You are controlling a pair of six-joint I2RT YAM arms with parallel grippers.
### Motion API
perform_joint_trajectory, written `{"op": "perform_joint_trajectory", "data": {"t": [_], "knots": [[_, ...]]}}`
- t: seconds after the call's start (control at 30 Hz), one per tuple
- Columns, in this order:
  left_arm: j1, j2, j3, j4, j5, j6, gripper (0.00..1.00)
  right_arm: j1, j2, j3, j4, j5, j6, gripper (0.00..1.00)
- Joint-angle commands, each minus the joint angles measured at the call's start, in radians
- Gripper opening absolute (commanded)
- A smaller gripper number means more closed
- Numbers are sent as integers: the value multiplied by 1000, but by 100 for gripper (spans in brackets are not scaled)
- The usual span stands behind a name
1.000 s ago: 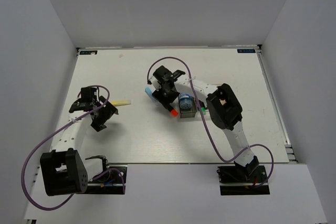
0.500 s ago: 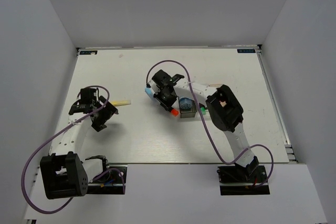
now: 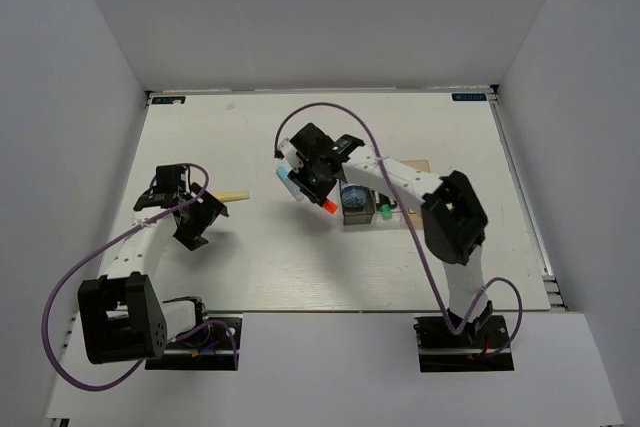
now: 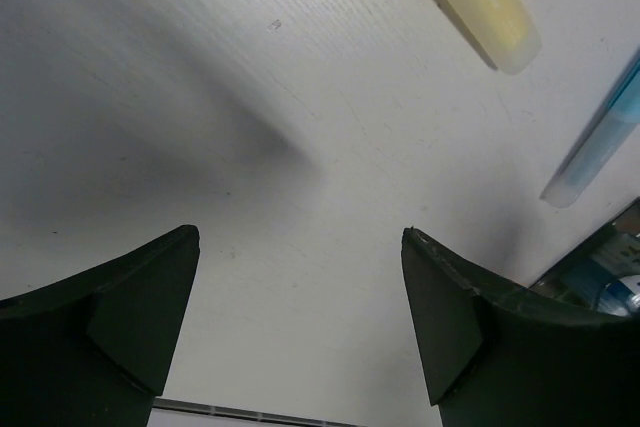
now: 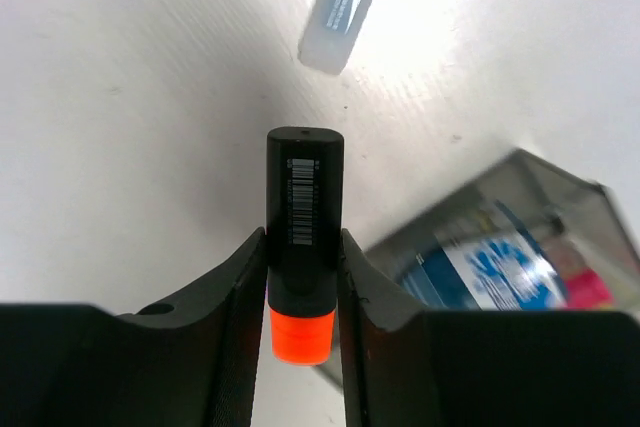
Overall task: Sort the stationery into containers
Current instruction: Pick up the pen from the center of the board, then place the pen in the storage box.
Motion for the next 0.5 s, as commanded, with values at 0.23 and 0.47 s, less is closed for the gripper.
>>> {"op": "perform_joint_trajectory", "data": {"t": [0.23,0.47], "knots": [[8,78,60,51,33,-139,92,-71,-399,-255,144,284,108,0],[7,154,96,69,54,-200,92,-235,-488,-427,207,312,311,0]]}}
